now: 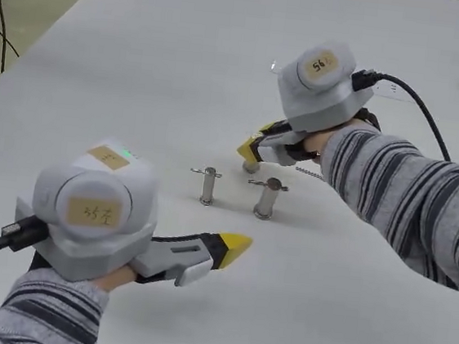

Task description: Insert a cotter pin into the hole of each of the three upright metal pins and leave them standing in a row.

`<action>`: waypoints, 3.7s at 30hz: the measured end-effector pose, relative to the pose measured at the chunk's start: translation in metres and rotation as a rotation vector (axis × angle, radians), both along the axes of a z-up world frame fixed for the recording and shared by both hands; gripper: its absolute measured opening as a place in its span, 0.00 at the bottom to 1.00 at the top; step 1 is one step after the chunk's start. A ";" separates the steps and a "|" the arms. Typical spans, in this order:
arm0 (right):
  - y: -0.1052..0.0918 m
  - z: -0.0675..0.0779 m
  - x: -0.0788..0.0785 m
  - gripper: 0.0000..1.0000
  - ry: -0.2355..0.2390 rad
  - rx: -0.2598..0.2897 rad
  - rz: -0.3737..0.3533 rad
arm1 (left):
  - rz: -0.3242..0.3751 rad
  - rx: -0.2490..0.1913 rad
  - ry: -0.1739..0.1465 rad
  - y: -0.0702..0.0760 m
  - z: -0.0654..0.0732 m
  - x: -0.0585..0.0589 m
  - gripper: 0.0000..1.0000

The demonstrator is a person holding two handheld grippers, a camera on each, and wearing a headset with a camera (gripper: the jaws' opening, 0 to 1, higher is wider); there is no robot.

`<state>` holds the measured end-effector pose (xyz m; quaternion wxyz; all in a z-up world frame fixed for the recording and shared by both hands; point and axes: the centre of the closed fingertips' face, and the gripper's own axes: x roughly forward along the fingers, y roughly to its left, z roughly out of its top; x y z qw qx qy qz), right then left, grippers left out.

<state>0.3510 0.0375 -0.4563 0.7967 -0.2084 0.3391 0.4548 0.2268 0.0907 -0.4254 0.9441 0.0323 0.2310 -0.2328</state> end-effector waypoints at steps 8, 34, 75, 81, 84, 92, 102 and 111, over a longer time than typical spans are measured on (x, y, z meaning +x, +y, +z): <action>-0.046 0.000 0.003 0.09 -0.023 -0.055 -0.053 | -0.008 -0.001 0.003 -0.002 -0.001 0.000 0.98; -0.137 -0.001 -0.063 0.09 0.019 -0.087 -0.188 | -0.028 0.029 -0.022 -0.007 0.004 0.001 0.95; -0.089 -0.004 -0.122 0.09 0.022 -0.010 0.003 | -0.054 0.035 -0.027 -0.011 0.005 -0.002 0.93; -0.078 -0.006 -0.123 0.09 0.021 0.003 0.043 | -0.055 0.035 -0.023 -0.011 0.004 -0.002 0.93; -0.072 -0.008 -0.124 0.09 0.022 0.010 0.070 | -0.057 0.035 -0.025 -0.011 0.005 -0.002 0.92; -0.058 -0.010 -0.127 0.09 0.018 0.017 0.140 | -0.057 0.035 -0.024 -0.011 0.005 -0.002 0.92; -0.051 -0.011 -0.128 0.09 0.022 0.015 0.181 | -0.061 0.032 -0.023 -0.011 0.005 -0.002 0.92; -0.051 -0.011 -0.129 0.10 0.035 -0.001 0.214 | -0.080 0.034 -0.019 -0.014 0.005 -0.003 0.92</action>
